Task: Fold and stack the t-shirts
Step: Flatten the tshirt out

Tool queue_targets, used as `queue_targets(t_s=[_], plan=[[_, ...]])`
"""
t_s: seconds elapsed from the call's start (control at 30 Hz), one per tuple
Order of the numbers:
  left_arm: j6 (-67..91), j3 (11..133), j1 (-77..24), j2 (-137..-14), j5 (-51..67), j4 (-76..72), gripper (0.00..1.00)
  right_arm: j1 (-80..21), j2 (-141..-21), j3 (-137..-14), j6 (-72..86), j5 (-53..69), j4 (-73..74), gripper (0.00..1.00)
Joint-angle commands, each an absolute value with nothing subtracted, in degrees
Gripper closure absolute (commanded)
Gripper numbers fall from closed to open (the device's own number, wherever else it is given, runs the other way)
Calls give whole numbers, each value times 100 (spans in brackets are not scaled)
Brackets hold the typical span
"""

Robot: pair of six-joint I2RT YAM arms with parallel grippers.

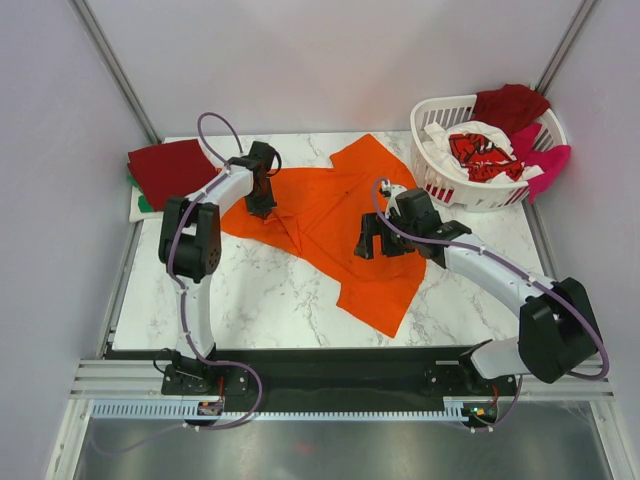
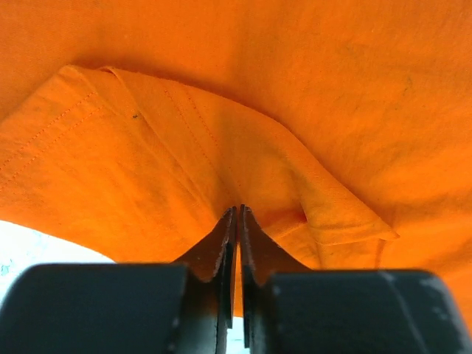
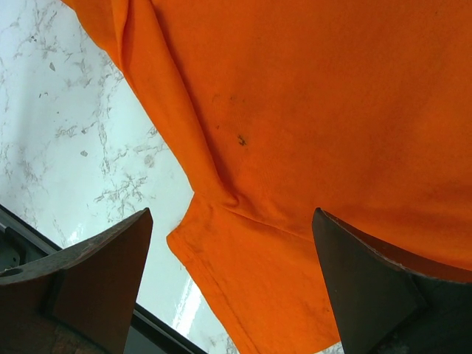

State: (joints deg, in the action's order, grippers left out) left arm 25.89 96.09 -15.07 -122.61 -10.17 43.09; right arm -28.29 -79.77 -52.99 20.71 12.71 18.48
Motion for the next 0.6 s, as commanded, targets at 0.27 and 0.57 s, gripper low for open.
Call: queue_targets(t_s=[0.27, 0.57], plan=[[2531, 9598, -1459, -11628, -1029, 4131, 81, -2848, -8051, -5326, 1960, 1169, 1670, 2], [2663, 9150, -1459, -11329, -967, 4061, 36, -2848, -8007, -5326, 1951, 1187, 1670, 2]])
